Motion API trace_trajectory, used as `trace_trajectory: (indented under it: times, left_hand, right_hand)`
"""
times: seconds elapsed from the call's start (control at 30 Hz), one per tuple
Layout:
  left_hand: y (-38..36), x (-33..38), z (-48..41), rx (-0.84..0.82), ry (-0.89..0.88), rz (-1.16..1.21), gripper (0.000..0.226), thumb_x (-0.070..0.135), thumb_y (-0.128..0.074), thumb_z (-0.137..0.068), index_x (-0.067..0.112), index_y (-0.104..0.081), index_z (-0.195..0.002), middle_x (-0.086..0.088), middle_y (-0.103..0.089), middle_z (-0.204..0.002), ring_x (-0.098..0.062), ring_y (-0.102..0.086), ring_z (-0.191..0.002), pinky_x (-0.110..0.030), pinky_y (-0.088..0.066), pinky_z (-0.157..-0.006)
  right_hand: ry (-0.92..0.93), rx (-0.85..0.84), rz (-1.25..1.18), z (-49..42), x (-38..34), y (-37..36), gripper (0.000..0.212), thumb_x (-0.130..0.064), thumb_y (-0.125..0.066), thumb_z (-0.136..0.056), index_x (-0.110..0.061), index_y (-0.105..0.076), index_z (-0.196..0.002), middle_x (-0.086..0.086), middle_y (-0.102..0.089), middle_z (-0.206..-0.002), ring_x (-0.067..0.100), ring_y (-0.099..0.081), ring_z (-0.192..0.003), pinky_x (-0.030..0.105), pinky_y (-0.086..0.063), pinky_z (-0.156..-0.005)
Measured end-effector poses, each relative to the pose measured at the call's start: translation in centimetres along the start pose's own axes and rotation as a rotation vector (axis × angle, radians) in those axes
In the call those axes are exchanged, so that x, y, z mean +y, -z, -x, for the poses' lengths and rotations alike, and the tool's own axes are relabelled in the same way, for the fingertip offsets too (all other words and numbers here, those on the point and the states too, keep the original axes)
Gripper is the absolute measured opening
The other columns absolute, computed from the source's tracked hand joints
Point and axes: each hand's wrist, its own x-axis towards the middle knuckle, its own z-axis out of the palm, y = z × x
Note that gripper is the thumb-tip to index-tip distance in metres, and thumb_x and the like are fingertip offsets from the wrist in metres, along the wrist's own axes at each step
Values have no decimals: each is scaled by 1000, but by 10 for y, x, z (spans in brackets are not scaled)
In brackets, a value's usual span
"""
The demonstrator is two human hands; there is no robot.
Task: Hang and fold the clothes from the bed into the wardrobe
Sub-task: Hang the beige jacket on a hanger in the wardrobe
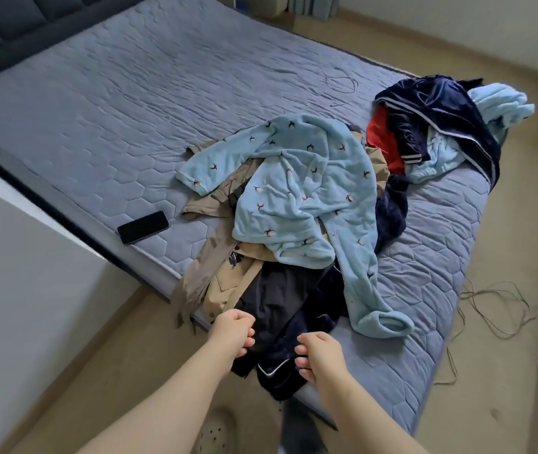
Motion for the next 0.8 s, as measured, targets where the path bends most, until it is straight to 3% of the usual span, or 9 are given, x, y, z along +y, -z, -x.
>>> trace_trajectory:
  times: [0.13,0.23,0.3,0.37,0.47,0.57,0.63,0.7,0.8]
  left_hand:
    - [-30,0,-66,55,82,-75,18,13,-44,-91,15,-57,-79,-1,-54,-69,-12,-47,-53,-21,-38,-47]
    - [-53,-5,-118,81,19,-235,19,16,-44,-90,23,-56,-77,1,-59,-78,-16,-54,-65,-23,-41,-57]
    - [-70,-7,-148,43,-39,-409,11,23,-46,-91,28,-56,-90,4,-58,-97,-15,-55,-77,-23,-42,-62]
    - [-92,-12,-178,-29,-135,-566,25,29,-49,-90,31,-50,-116,4,-45,-126,-17,-51,-103,-27,-43,-79]
    - [-125,-15,-211,-125,-244,-819,70,44,-56,-84,37,-19,-143,5,1,-154,-27,-4,-142,-44,-25,-107]
    - [-151,-20,-234,-172,-219,-1030,99,57,-59,-79,37,11,-146,2,25,-153,-33,20,-141,-59,-10,-109]
    - [-162,-25,-245,-85,-254,-1179,93,46,-60,-85,33,9,-146,-5,17,-155,-38,11,-142,-58,-17,-109]
    - [-167,-26,-252,50,-360,-1264,67,23,-55,-91,26,-13,-144,-10,-7,-154,-37,-13,-140,-47,-31,-104]
    - [-159,-19,-257,103,-510,-1168,29,7,-44,-92,16,-39,-119,-6,-45,-126,-27,-49,-111,-31,-40,-73]
  right_hand:
    - [-118,-8,65,-72,-13,12,20,0,-42,-89,-13,-40,-73,2,-36,-58,12,-26,-43,19,-19,-40]
    - [-109,23,172,-128,-27,18,22,3,-39,-86,-15,-37,-73,3,-33,-63,14,-24,-48,21,-18,-43]
    - [-87,38,222,-161,-34,16,22,1,-39,-86,-14,-39,-71,3,-36,-66,15,-29,-51,23,-23,-45]
    - [-78,50,269,-192,-38,14,12,-6,-44,-89,-12,-51,-81,2,-47,-74,16,-43,-59,25,-38,-53]
    - [-68,73,298,-234,-41,8,21,-14,-46,-93,-14,-53,-112,-2,-51,-85,16,-53,-77,31,-49,-72]
    - [-62,90,273,-265,-35,3,40,-15,-49,-93,-17,-41,-132,-7,-47,-85,14,-51,-75,34,-49,-77]
    - [-63,91,236,-279,-29,2,44,-15,-50,-92,-19,-36,-134,-7,-46,-86,13,-51,-74,32,-48,-73]
    - [-67,88,207,-289,-23,3,44,-15,-52,-92,-20,-36,-133,-6,-46,-89,15,-53,-81,32,-49,-73]
    - [-67,82,183,-289,-21,8,41,-17,-50,-93,-20,-37,-131,-3,-50,-92,15,-55,-80,28,-50,-68]
